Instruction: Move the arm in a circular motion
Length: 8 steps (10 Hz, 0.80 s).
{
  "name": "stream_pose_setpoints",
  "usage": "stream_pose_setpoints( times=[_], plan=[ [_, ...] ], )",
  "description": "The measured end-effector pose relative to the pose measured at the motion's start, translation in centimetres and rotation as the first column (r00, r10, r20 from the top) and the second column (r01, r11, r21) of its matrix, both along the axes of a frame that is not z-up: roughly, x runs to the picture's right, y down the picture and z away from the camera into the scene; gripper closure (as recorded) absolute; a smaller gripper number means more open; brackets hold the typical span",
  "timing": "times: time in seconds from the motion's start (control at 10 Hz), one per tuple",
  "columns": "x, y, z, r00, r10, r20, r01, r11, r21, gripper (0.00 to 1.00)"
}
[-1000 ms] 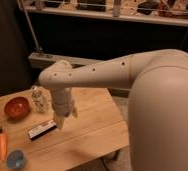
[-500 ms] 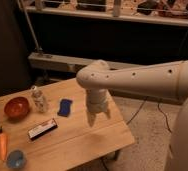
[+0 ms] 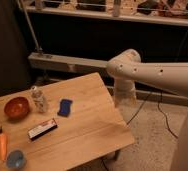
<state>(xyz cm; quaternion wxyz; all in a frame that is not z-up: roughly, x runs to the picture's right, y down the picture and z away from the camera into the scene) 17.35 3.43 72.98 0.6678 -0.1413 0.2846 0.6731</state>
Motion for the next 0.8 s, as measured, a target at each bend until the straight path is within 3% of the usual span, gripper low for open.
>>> stream_pose_setpoints(
  times=[0.1,0.3,0.4,0.6,0.7,0.8],
  plan=[
    [-0.1,-3.2,1.5,1.000,0.006,-0.024,-0.005,0.9985,0.054,0.35],
    [-2.6,-8.4,3.8,1.000,-0.012,-0.021,0.014,0.9910,0.133,0.35],
    [-6.7,-12.1,5.2,0.999,-0.039,0.007,0.037,0.9827,0.181,0.35],
    [-14.1,-15.0,6.5,0.990,-0.119,0.074,0.101,0.9723,0.211,0.35],
    [-19.3,-15.4,7.2,0.973,-0.192,0.127,0.163,0.9637,0.212,0.35],
    [-22.8,-15.0,7.5,0.954,-0.250,0.168,0.214,0.9549,0.206,0.35]
  ],
)
